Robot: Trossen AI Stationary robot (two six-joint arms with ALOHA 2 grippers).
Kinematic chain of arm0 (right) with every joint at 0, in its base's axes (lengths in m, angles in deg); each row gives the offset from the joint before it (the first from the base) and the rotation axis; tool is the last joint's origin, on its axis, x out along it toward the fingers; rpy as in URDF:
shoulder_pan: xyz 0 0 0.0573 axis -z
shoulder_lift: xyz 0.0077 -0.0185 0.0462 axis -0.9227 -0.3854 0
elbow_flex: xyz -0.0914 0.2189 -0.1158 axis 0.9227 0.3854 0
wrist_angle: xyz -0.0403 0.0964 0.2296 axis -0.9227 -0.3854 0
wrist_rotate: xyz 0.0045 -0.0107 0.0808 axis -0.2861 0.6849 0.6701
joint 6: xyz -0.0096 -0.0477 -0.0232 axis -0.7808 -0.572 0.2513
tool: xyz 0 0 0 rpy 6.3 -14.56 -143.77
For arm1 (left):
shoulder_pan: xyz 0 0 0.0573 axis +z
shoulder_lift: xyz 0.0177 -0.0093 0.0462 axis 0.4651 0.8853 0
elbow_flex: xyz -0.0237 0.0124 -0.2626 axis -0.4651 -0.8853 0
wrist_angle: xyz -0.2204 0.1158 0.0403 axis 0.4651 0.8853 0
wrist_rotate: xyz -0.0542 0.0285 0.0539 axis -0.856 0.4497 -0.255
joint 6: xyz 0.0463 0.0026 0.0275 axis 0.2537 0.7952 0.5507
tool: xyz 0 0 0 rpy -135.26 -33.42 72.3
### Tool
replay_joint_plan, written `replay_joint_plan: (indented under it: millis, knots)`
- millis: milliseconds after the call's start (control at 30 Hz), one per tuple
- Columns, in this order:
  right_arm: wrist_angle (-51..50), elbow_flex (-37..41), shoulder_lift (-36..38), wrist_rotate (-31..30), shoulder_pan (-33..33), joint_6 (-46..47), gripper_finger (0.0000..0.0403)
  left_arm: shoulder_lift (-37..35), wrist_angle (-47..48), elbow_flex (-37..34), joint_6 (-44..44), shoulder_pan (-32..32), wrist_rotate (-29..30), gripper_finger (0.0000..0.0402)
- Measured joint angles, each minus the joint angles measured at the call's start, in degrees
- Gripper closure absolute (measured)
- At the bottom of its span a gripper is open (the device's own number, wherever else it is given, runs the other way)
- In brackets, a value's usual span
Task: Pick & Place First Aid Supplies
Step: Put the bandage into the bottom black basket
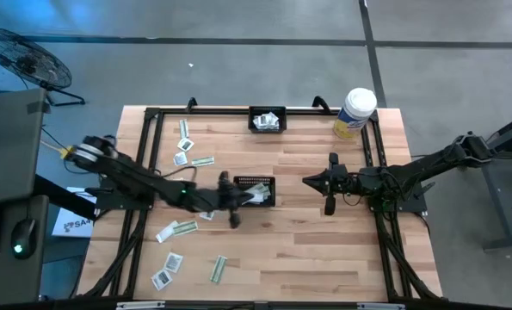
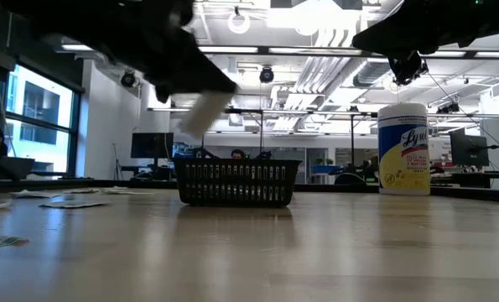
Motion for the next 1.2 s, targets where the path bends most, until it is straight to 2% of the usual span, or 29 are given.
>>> replay_joint_plan:
  millis: [267, 533, 633, 700, 933, 1067, 1200]
  knots:
    - [0.0, 0.0, 0.0, 0.0, 0.0, 0.0, 0.0391, 13.1, -0.6, 8.3, -0.8, 1.5, 7.7, 0.0401]
    - [-0.3, 0.0, 0.0, 0.0, 0.0, 0.0, 0.0391, 19.7, 0.5, 10.7, -2.6, 4.5, 6.7, 0.0401]
    - [-0.5, 0.0, 0.0, 0.0, 0.0, 0.0, 0.0391, 19.5, 1.7, 10.8, -4.7, 5.6, 3.8, 0.0391]
    - [-0.5, 0.0, 0.0, 0.0, 0.0, 0.0, 0.0391, 19.1, 2.9, 10.8, -5.5, 6.5, 1.0, 0.0371]
    - [-0.9, 0.0, 0.0, 0.0, 0.0, 0.0, 0.0391, 14.2, 7.8, 10.7, -7.1, 8.0, -6.2, 0.0259]
    - [-0.9, 0.0, 0.0, 0.0, 0.0, 0.0, 0.0391, 8.7, 9.6, 10.8, -5.9, 7.8, -11.0, 0.0213]
    - [-0.9, 0.0, 0.0, 0.0, 0.0, 0.0, 0.0391, 1.7, 15.4, 10.2, -5.3, 7.6, -13.7, 0.0192]
